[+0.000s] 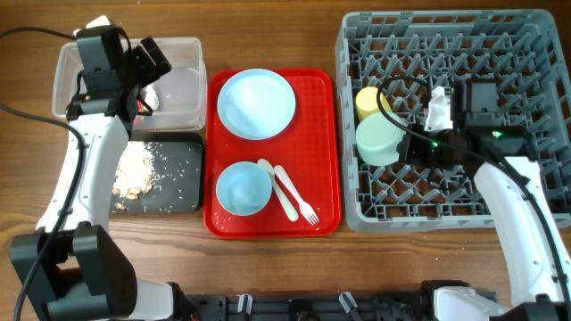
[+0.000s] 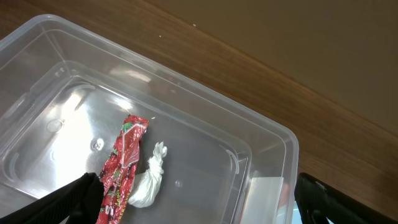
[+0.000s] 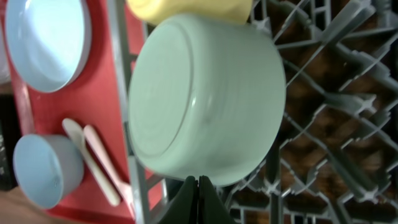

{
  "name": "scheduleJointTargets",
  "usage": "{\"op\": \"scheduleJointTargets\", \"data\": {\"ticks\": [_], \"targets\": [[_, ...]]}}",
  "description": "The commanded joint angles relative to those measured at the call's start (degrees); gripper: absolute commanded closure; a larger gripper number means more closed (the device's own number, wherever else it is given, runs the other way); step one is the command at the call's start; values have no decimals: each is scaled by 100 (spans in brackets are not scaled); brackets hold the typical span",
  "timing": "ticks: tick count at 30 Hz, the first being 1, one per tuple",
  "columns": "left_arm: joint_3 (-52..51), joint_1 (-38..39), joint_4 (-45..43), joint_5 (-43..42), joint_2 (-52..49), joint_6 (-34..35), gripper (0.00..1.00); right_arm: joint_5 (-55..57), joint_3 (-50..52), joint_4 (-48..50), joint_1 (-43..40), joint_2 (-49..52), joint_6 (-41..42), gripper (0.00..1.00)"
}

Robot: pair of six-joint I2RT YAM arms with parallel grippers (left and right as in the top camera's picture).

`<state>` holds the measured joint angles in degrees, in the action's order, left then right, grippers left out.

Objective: Sort waste into correct bins and load items into the dishwasher rack
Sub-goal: 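Move the right gripper to the blue bowl on the red tray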

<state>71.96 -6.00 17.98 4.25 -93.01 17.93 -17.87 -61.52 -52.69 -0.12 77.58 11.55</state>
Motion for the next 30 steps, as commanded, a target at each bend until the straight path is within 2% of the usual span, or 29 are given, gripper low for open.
{"op": "scheduleJointTargets", "data": {"ticks": [1, 7, 12, 19, 21, 24, 30], "targets": [[17, -17, -13, 13, 28, 50, 0, 282, 90, 186, 28, 286, 90, 96], [17, -17, -13, 13, 28, 50, 0, 280, 164, 658, 26, 492, 50, 95], [17, -17, -13, 15, 28, 50, 0, 243, 35, 551, 26, 284, 26, 91], [15, -17, -13, 13, 28, 50, 0, -2009, -238, 540, 129, -238, -1349, 80], [17, -17, -13, 13, 26, 50, 0, -2127, -238, 505, 463, -238, -1637, 80], [17, -17, -13, 13, 28, 50, 0, -2116, -238, 610, 1388, -236, -2184, 78], [17, -17, -13, 13, 26, 50, 0, -935, -236, 1244, 3563, -92, -2435, 60]]}}
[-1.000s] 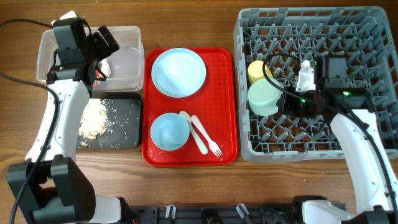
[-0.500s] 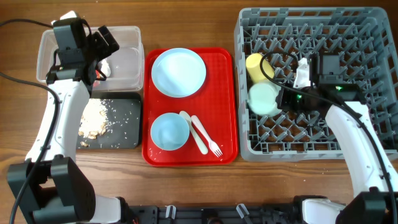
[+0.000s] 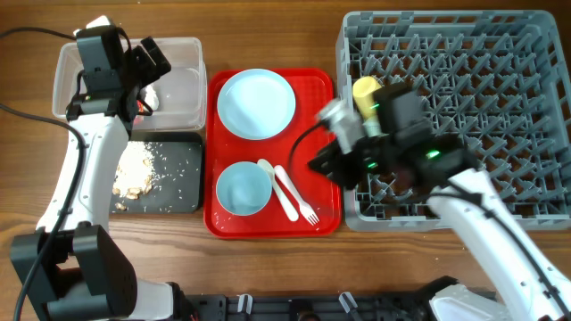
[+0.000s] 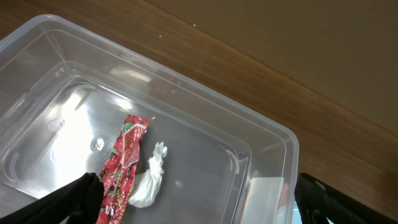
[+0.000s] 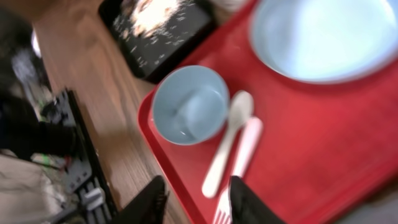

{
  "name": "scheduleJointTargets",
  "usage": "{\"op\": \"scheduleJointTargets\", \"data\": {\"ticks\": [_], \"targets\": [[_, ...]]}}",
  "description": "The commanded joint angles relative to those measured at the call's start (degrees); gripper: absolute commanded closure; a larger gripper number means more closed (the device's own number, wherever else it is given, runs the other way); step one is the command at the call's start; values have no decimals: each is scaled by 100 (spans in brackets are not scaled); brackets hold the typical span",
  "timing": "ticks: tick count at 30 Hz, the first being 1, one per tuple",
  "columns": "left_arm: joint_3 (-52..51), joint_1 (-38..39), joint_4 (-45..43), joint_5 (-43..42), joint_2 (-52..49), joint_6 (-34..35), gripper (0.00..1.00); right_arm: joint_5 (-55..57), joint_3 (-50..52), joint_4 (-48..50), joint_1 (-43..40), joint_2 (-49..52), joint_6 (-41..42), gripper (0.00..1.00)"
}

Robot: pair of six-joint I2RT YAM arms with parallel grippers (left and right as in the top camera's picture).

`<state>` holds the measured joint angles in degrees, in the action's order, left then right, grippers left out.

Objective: Sort waste into correct bins and load items into the dishwasher rack
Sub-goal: 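Move the right gripper to the blue bowl on the red tray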

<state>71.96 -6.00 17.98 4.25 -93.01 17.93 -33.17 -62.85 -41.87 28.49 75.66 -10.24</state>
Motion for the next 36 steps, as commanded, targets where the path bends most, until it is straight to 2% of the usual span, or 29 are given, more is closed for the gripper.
{"op": "scheduleJointTargets", "data": {"ticks": [1, 5, 9, 14, 19, 28, 36], "targets": [[17, -17, -13, 13, 28, 50, 0, 793, -101, 317, 1106, 188, -348, 57], [17, -17, -13, 13, 28, 50, 0, 1460, -101, 863, 2243, 702, -501, 50], [17, -17, -13, 15, 28, 50, 0, 1829, -101, 1279, 2660, 1432, -542, 50], [17, -17, -13, 15, 28, 50, 0, 1812, -101, 1805, 2721, 2050, -651, 51], [17, -17, -13, 15, 28, 50, 0, 1812, -101, 2400, 2743, 2063, -693, 62], [17, -17, -13, 13, 28, 48, 0, 1882, -101, 2850, 2743, 2509, -557, 62], [17, -17, -13, 13, 28, 50, 0, 2415, -101, 3161, 2743, 2953, -313, 61]]}}
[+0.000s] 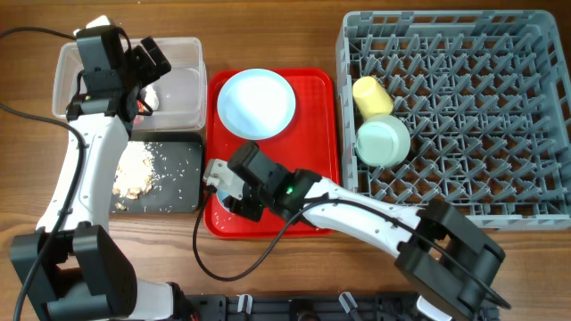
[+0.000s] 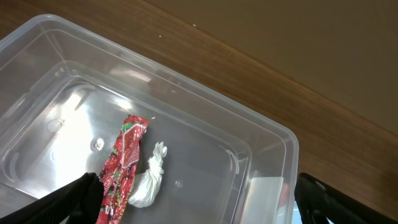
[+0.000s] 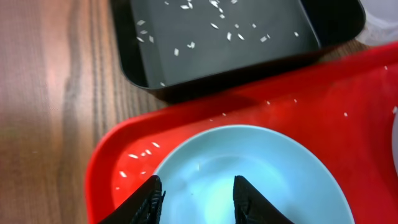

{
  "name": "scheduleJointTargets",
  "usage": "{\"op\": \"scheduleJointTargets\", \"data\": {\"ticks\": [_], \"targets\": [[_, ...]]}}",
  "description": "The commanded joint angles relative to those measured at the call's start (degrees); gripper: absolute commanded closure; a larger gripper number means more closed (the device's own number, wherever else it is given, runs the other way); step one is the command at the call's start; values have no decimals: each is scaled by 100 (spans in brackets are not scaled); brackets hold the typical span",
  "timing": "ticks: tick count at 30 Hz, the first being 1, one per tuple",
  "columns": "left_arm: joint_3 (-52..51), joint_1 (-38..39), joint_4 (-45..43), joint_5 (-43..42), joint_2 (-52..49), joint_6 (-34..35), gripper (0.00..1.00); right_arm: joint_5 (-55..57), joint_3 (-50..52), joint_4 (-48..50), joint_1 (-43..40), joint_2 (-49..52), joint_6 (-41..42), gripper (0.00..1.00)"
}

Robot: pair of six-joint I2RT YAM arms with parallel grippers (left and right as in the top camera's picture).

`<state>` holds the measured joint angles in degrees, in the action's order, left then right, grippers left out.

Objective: Sort waste into correct bins and load items into the dishwasher rack
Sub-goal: 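Move the right gripper to the blue bowl on the red tray, then grasp the blue bowl rim with the right gripper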

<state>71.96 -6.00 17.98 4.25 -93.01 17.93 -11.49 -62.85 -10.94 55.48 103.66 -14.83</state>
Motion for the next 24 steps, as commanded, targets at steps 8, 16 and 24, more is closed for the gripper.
{"op": "scheduleJointTargets", "data": {"ticks": [8, 16, 24], "targets": [[15, -17, -13, 15, 26, 50, 0, 247, -101, 125, 44, 208, 131, 62], [17, -17, -13, 13, 26, 50, 0, -516, -101, 229, 44, 232, 133, 63], [17, -17, -13, 13, 28, 50, 0, -664, -79, 433, 197, 640, 83, 66]]}}
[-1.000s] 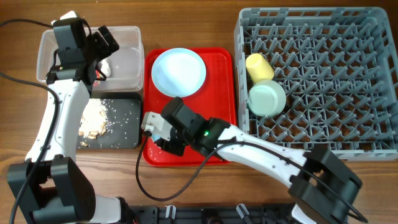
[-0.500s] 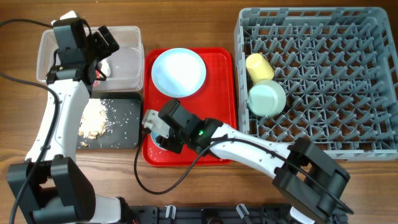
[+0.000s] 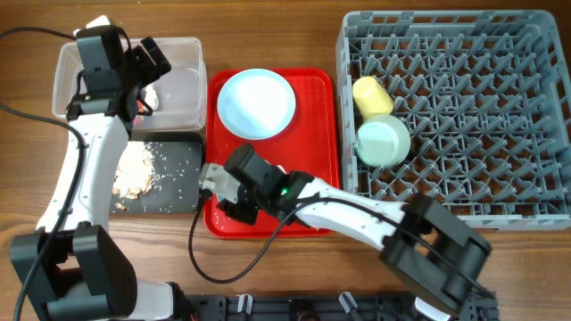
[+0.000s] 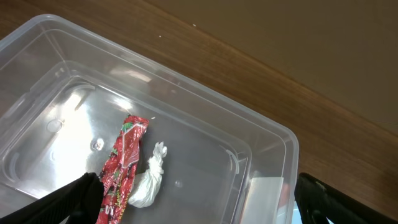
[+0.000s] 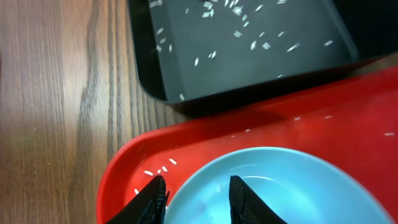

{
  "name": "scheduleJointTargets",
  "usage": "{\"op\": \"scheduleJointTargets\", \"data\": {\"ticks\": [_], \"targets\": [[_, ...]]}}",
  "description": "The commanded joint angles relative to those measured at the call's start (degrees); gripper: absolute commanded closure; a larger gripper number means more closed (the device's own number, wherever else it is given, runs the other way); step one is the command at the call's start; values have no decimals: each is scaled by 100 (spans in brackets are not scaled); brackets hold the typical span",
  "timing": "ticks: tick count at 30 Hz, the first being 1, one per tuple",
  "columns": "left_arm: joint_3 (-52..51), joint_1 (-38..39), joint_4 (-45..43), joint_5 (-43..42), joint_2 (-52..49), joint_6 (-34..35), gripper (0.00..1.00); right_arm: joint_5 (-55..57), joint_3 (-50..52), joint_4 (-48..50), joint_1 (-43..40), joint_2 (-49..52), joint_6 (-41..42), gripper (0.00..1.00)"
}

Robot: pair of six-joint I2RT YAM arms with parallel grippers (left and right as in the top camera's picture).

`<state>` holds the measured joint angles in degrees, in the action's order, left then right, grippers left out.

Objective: Sort waste into correct bins and load items into the dishwasher rack
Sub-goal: 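Grasp the blue bowl rim with the right gripper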

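Observation:
A small blue bowl point(image 5: 280, 186) sits at the front left of the red tray point(image 3: 321, 134). My right gripper point(image 5: 196, 202) is open low over it. One finger point(image 5: 152, 199) stands outside the bowl's left rim and the other finger point(image 5: 245, 199) inside. The arm hides the bowl, spoon and fork in the overhead view. A blue plate point(image 3: 256, 102) lies at the tray's back. My left gripper point(image 4: 193, 211) hangs open over the clear bin point(image 4: 261, 143), which holds a red wrapper point(image 4: 121, 165) and a white wad point(image 4: 148, 183).
A black tray point(image 3: 169, 178) with food scraps and rice lies left of the red tray. The grey dishwasher rack point(image 3: 464, 116) at the right holds a yellow cup point(image 3: 373, 95) and a green bowl point(image 3: 384, 140). Bare wood shows along the front.
My right gripper has shifted slightly toward the tray's left edge, so the bowl's rim now lies between its open fingers. The left arm and the bin's contents are unchanged.
My right gripper was shut beside the green bowl in the rack. Then it was open, crossing over the red tray. Then it was over the small blue bowl, and now it straddles the bowl's rim. My left gripper stayed open over the clear bin throughout.

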<state>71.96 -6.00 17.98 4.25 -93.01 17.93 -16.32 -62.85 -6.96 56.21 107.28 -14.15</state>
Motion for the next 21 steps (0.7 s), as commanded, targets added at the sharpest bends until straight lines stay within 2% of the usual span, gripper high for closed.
{"op": "scheduleJointTargets", "data": {"ticks": [1, 5, 11, 19, 21], "targets": [[15, -17, -13, 13, 28, 50, 0, -181, -79, 35, 153, 280, -35, 65], [17, -17, -13, 13, 28, 50, 0, -157, -79, 33, 251, 282, -129, 66], [15, -17, -13, 13, 28, 50, 0, -7, -79, 74, 245, 282, -72, 75], [17, -17, -13, 15, 28, 50, 0, -4, -81, 98, 245, 223, -72, 96], [17, -17, -13, 15, 28, 50, 0, -4, -81, 66, 245, 155, -74, 96]]}}
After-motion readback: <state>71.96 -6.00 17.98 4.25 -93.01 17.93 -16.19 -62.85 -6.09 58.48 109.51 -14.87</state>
